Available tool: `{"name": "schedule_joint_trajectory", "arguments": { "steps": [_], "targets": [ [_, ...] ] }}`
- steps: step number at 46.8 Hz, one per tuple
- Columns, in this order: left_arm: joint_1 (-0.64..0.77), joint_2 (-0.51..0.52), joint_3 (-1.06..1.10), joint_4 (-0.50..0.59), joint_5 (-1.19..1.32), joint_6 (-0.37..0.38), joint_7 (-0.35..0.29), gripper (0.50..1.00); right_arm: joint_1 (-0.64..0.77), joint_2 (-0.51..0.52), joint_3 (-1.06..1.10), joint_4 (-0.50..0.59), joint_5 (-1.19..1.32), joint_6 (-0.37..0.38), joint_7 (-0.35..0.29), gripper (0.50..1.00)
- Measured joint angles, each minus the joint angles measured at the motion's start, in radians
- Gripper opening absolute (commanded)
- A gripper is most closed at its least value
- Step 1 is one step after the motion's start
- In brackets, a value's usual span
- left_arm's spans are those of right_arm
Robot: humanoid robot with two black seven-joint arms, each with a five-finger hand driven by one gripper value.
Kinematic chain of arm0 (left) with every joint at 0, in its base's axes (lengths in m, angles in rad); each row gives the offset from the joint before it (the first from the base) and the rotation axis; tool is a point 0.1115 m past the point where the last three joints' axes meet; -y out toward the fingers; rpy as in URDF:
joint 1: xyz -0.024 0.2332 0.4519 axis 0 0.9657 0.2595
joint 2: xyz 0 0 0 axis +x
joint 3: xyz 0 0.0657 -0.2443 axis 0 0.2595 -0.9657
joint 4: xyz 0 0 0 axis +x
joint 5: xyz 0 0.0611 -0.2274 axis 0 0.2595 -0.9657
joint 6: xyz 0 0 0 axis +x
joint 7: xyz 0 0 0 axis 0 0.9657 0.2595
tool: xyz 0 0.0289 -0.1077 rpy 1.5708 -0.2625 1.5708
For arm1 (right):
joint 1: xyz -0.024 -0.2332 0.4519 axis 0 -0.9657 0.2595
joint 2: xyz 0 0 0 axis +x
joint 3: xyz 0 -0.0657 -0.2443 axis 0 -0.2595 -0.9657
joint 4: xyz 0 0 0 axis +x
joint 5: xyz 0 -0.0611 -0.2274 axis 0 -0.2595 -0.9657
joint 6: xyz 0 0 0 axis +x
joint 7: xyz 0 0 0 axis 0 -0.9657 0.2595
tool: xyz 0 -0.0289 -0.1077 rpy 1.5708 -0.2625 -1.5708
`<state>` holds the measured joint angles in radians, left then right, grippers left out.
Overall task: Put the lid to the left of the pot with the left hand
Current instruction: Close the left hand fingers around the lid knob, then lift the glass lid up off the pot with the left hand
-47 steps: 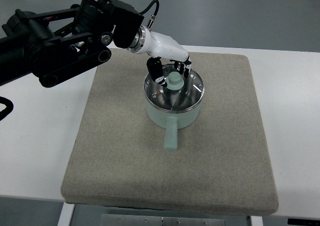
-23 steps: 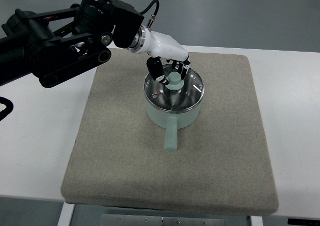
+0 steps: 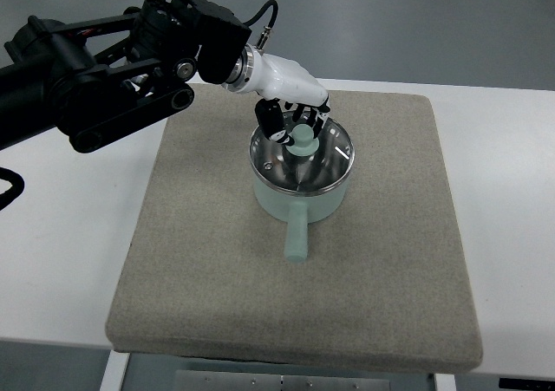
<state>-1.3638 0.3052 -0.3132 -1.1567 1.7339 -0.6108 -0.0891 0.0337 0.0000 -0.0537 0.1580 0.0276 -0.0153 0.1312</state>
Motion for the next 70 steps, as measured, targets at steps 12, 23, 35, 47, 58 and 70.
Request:
{"name": "schedule_joint_trajectory", "arguments": {
  "steps": [12,23,35,47,58,70],
  "targets": [
    [0.000,-0.002,0.000,0.000,0.015,0.000,0.001,0.500,0.000,0.000,0.000,0.000,0.000,0.000,0.000,0.924],
    [-0.003,-0.004,0.000,0.001,0.015,0.000,0.003,0.500,0.000,0.000,0.000,0.000,0.000,0.000,-0.001,0.924],
    [-0.005,-0.005,-0.004,0.002,0.014,-0.001,0.003,0.500,0.000,0.000,0.000,0.000,0.000,0.000,0.000,0.924],
    [-0.010,-0.005,-0.004,0.003,0.015,0.003,0.005,0.500,0.000,0.000,0.000,0.000,0.000,0.000,0.000,0.924],
    [-0.017,-0.003,-0.005,0.002,0.018,0.003,0.006,0.500,0.000,0.000,0.000,0.000,0.000,0.000,0.000,0.924],
    [-0.025,-0.001,-0.015,0.002,0.029,0.004,0.009,0.500,0.000,0.000,0.000,0.000,0.000,0.000,0.000,0.924]
  ]
}}
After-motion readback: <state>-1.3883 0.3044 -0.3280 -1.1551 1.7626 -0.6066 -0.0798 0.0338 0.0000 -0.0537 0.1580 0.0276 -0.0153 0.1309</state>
